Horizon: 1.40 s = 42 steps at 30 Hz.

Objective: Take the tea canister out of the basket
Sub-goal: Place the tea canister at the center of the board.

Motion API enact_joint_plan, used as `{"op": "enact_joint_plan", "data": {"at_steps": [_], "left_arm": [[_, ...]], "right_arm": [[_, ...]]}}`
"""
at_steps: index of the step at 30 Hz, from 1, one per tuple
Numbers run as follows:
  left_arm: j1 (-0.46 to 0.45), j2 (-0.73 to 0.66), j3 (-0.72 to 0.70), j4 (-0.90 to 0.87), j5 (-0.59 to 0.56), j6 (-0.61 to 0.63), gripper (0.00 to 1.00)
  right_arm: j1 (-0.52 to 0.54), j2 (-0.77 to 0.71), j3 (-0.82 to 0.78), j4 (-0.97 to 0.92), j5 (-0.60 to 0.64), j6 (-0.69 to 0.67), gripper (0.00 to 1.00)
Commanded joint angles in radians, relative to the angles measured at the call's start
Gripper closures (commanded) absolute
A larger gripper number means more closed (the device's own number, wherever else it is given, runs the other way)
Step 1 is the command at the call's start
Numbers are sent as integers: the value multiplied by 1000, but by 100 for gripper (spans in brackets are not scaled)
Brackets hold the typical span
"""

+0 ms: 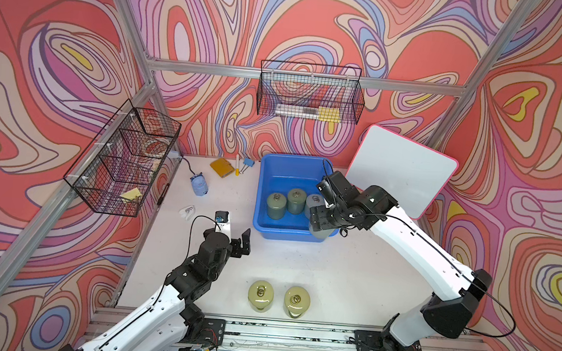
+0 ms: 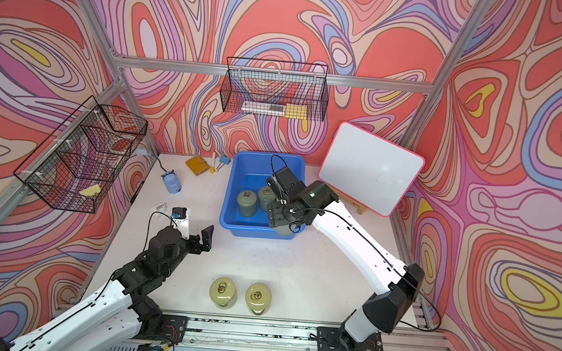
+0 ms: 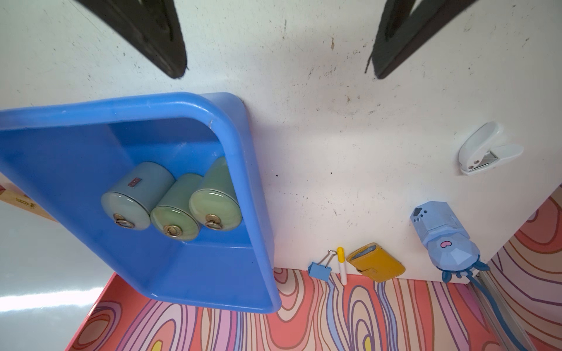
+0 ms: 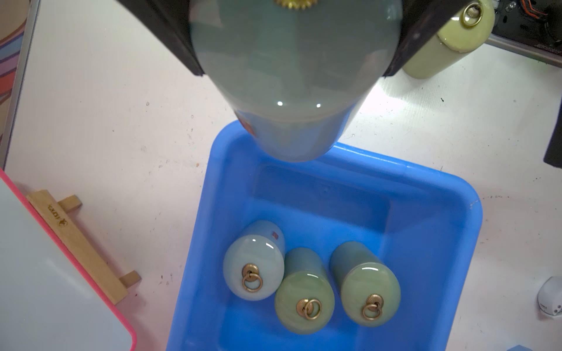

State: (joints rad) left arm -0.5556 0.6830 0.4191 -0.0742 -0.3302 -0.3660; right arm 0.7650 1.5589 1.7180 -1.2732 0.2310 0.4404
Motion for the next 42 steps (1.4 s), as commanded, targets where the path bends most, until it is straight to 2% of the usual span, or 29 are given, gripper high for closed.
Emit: {"op": "enact_joint_plan", "data": {"at_steps": [1,8,20,33,42], "left_arm": [[6,-13,-9,19,-20,12,1],[6,-11,-11,22,-20,10,1],[5,-13,-13,21,-35,16,1],[6,-11,-11,19,-39,16,1],[6,-10,-12,21,-37,16,1]], "right_arm": [[24,-83,-45,13,40,62,35],[83,-191,-210,17,48,163,35],[199,-292,-459,65,25,339,35],[351,-311,-641,126,-2,532,35],[393,-328,-743,151,-27,610,35]]}}
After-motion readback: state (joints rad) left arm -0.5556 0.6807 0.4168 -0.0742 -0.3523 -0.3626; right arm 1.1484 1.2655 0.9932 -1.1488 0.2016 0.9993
